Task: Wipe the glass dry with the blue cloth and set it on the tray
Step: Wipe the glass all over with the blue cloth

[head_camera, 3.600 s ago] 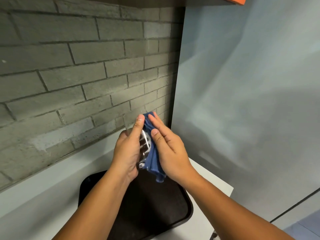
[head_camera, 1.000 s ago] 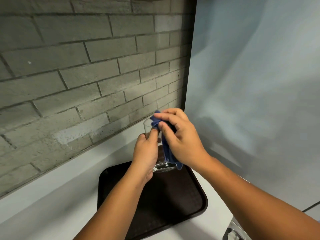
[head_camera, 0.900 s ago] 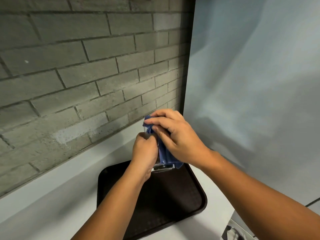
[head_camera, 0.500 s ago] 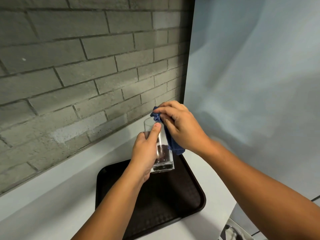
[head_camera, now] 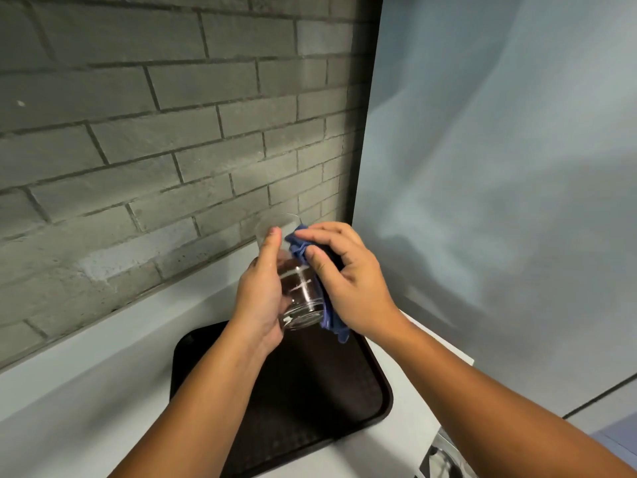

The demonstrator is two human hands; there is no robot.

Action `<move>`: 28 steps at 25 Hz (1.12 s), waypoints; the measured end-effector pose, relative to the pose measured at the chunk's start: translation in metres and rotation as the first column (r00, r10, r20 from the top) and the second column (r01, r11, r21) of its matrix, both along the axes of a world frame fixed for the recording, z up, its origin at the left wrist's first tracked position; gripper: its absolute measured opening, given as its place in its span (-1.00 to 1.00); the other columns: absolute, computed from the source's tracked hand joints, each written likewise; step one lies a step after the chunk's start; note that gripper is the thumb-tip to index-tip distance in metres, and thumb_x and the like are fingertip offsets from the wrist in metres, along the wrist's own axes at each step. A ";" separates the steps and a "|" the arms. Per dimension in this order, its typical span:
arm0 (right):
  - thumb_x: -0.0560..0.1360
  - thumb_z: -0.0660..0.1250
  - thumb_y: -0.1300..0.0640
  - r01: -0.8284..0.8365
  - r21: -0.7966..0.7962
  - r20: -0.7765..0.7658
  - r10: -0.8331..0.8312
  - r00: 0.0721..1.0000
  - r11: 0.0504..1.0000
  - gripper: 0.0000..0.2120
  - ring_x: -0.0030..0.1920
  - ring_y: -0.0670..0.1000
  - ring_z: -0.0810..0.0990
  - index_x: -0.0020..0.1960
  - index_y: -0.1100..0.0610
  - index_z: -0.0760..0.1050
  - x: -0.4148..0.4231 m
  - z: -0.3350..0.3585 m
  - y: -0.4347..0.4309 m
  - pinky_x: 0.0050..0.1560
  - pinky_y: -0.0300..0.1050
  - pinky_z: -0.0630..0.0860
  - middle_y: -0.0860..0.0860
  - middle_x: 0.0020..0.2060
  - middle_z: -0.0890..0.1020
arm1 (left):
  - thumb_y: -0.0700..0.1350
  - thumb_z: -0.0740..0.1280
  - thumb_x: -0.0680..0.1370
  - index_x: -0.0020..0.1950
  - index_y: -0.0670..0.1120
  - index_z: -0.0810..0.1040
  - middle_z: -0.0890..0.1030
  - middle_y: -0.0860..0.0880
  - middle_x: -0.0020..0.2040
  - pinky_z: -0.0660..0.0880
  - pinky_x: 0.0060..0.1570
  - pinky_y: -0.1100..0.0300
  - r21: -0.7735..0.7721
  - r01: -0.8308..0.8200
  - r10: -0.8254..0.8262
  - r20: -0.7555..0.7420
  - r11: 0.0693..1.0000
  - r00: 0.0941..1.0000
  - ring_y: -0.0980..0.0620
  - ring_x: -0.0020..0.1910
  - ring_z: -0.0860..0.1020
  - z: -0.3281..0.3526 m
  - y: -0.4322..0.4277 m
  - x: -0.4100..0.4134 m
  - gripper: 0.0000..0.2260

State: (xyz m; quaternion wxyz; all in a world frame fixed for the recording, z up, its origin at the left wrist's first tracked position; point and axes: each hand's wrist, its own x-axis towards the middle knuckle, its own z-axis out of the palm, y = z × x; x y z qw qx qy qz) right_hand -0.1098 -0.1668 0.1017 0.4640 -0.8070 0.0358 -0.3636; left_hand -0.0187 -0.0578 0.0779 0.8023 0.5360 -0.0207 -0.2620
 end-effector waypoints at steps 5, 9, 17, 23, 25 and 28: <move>0.67 0.39 0.25 -0.054 0.069 0.018 0.053 0.998 0.996 -0.76 0.34 -0.01 0.64 0.27 0.04 0.71 0.001 0.005 0.004 0.43 -0.12 0.55 -0.03 0.22 0.64 | 0.31 0.46 0.63 0.37 -0.16 0.75 0.84 -0.27 0.20 0.68 0.36 -0.35 -0.052 0.014 -0.014 0.008 0.999 1.000 -0.29 0.21 0.82 0.005 -0.001 -0.007 -0.41; 0.69 0.36 0.24 0.056 0.263 -0.067 -0.039 0.997 0.963 -0.77 0.31 0.04 0.66 0.31 0.09 0.66 0.013 0.010 -0.005 0.47 0.14 0.55 0.08 0.25 0.66 | 0.32 0.51 0.59 0.37 -0.15 0.67 0.88 -0.13 0.00 0.79 0.09 -0.21 -0.009 0.002 -0.002 0.059 1.000 0.998 -0.18 0.02 0.87 0.004 -0.005 -0.010 -0.40; 0.71 0.32 0.20 0.100 0.335 -0.143 -0.054 0.988 0.937 -0.82 0.23 0.08 0.70 0.28 0.10 0.62 0.013 0.012 0.004 0.39 0.20 0.58 0.09 0.18 0.71 | 0.35 0.52 0.48 0.42 -0.17 0.68 0.86 -0.23 0.15 0.77 0.19 -0.28 0.024 -0.030 0.027 0.103 0.999 0.994 -0.23 0.07 0.86 0.008 -0.002 -0.004 -0.27; 0.69 0.36 0.18 0.041 0.289 -0.100 -0.012 0.995 0.956 -0.81 0.22 -0.03 0.69 0.27 0.04 0.64 0.008 0.010 0.014 0.41 0.06 0.58 0.07 0.21 0.68 | 0.47 0.52 0.41 0.40 -0.09 0.68 0.87 -0.14 0.11 0.79 0.14 -0.17 0.054 -0.071 0.065 0.108 0.996 0.992 -0.20 0.12 0.85 0.006 0.002 -0.003 -0.22; 0.71 0.33 0.20 0.058 0.439 -0.157 0.012 0.988 0.896 -0.83 0.18 0.05 0.71 0.25 0.07 0.63 0.011 0.013 0.009 0.41 0.26 0.58 0.14 0.19 0.72 | 0.49 0.60 0.35 0.32 -0.09 0.66 0.89 -0.05 -0.06 0.81 -0.12 -0.04 0.044 -0.058 0.053 0.112 0.997 0.992 -0.12 -0.06 0.88 0.010 0.001 -0.008 -0.20; 0.71 0.34 0.19 0.018 0.422 -0.074 0.015 0.997 0.906 -0.82 0.25 0.10 0.70 0.26 0.04 0.64 0.010 0.009 0.011 0.42 0.18 0.59 0.12 0.22 0.70 | 0.53 0.73 -0.02 0.33 -0.09 0.67 0.87 -0.15 0.13 0.76 0.20 -0.29 0.011 -0.031 0.029 0.113 0.999 0.993 -0.21 0.14 0.85 0.016 0.000 -0.011 0.09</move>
